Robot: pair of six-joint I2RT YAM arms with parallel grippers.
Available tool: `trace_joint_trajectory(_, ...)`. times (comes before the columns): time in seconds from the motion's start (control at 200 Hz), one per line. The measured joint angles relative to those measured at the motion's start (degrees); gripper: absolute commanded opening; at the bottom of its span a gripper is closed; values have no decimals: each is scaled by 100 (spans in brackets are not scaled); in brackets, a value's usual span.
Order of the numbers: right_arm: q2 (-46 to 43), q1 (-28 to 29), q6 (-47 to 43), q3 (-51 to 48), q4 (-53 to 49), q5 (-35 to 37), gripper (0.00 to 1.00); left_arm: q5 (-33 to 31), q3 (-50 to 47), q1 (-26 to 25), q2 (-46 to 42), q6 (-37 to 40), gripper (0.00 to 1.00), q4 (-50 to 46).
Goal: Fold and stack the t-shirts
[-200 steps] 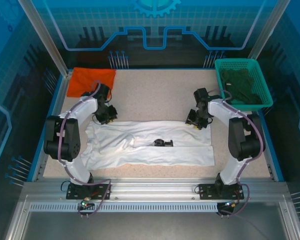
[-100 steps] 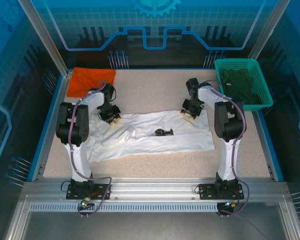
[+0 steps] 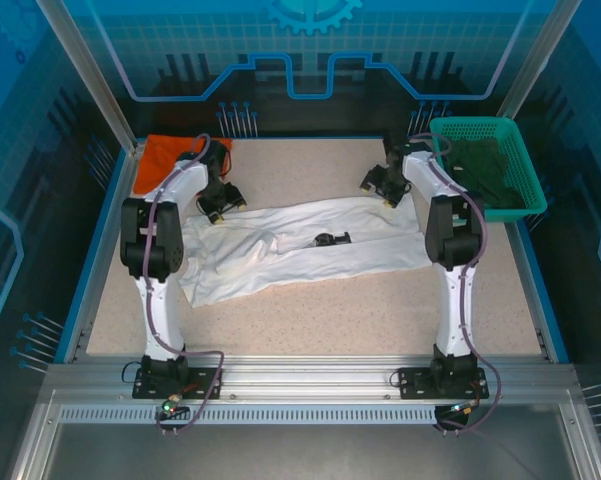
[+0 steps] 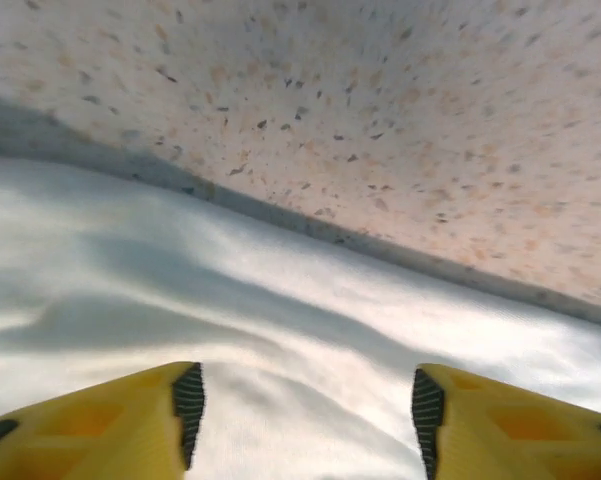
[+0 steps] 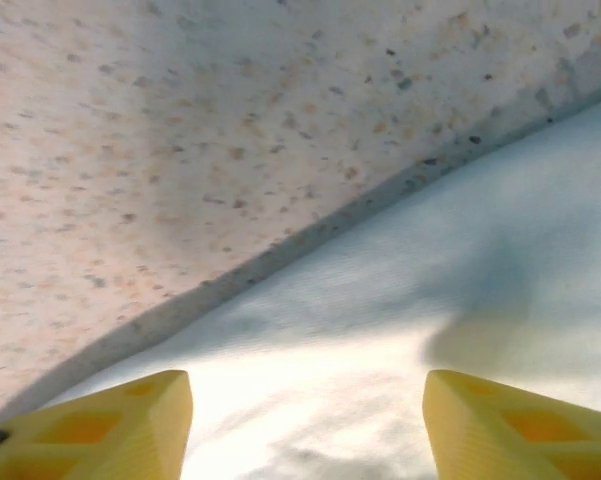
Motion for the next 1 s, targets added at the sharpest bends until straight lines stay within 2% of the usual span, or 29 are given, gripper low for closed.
trace_joint_trajectory(0.115, -1080, 214, 15, -901, 509, -291, 58, 214, -378, 52, -898, -39, 56, 83)
trace_joint_trajectory(0.235, -2068, 881, 129, -1808, 1043, -813, 47, 706, -1626, 48, -2393, -138, 52, 354)
trace_joint_trajectory(0.305, -2238, 1427, 221, -2184, 1335, -1158, 41, 929, -2376, 35, -3053, -201, 51, 446)
trace_joint_trajectory(0.41, -2085, 2192, 306, -2610, 1567, -1569, 39, 1143, -3550, 26, -3665, -227, 50, 450)
trace_joint_trajectory(0.5, -1733, 2583, 341, -2651, 1598, -1895, 33, 1268, -4238, 26, -3827, -236, 46, 411)
trace_joint_trajectory(0.635, -1158, 2789, 417, -2352, 1554, -2199, 32, 1353, -4780, 26, -3897, -236, 44, 511)
trace_joint_trajectory(0.815, -678, 2988, 516, -1810, 1506, -2337, 34, 1294, -4848, 26, -3847, -195, 49, 852)
trace_joint_trajectory(1.0, -518, 3185, 691, -1534, 1499, -2385, 35, 1128, -4745, 26, -3276, -15, 53, 1086)
